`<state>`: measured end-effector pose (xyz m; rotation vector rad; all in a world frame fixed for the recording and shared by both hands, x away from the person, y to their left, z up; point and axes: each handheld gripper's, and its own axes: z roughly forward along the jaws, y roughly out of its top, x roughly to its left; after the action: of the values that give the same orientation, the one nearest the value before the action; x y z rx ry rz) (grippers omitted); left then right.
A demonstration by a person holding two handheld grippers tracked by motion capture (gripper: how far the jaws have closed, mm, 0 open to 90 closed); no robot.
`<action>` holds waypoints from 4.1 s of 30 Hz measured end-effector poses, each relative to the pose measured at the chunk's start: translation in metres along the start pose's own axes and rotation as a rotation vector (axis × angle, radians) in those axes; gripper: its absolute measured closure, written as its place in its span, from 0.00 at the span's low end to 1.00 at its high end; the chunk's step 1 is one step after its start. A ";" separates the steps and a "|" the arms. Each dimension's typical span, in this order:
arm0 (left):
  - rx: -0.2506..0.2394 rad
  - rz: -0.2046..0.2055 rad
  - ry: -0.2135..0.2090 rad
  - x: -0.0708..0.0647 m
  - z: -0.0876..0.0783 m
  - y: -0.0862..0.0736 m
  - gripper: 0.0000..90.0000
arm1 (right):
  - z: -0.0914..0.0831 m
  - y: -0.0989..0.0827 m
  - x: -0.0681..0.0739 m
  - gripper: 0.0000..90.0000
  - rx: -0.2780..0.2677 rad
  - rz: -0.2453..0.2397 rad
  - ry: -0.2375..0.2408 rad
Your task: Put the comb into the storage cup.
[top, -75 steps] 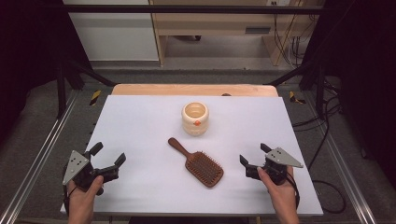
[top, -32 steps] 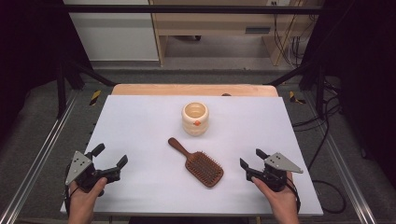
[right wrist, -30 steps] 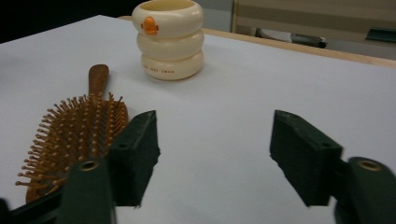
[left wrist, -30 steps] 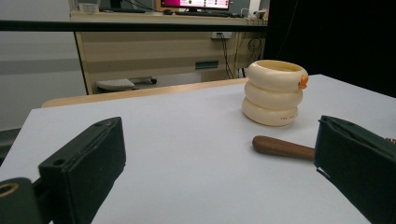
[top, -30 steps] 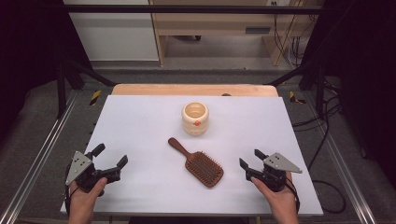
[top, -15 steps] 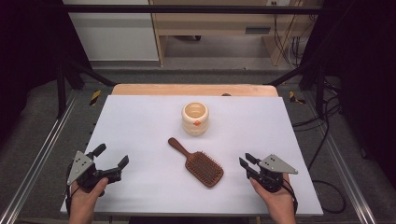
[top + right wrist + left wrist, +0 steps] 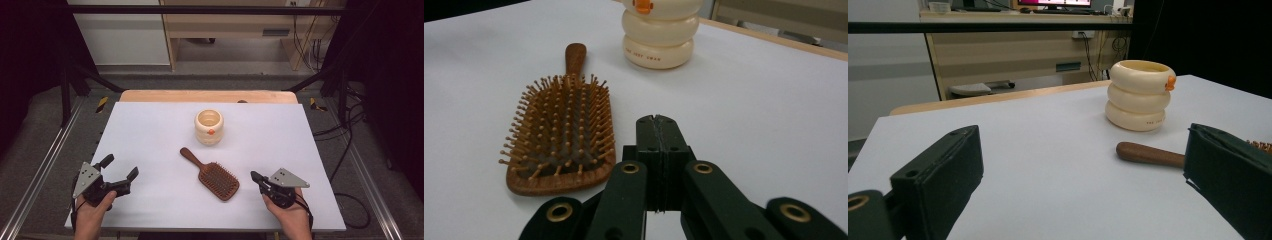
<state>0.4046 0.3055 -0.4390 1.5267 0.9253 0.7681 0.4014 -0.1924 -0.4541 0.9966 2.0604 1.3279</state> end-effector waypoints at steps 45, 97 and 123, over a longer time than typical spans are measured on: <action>0.017 0.018 -0.002 -0.003 0.003 -0.001 0.03 | 0.032 -0.012 0.031 1.00 0.240 0.002 0.145; 0.036 0.028 -0.006 -0.004 0.005 -0.002 0.03 | 0.091 0.020 0.000 1.00 0.288 -0.073 0.058; 0.039 0.031 -0.012 -0.005 0.005 -0.002 0.03 | 0.138 0.041 0.055 1.00 0.279 -0.136 0.150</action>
<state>0.4066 0.2988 -0.4420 1.5815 0.9150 0.7660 0.4809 -0.0618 -0.4734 0.8717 2.4306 1.0959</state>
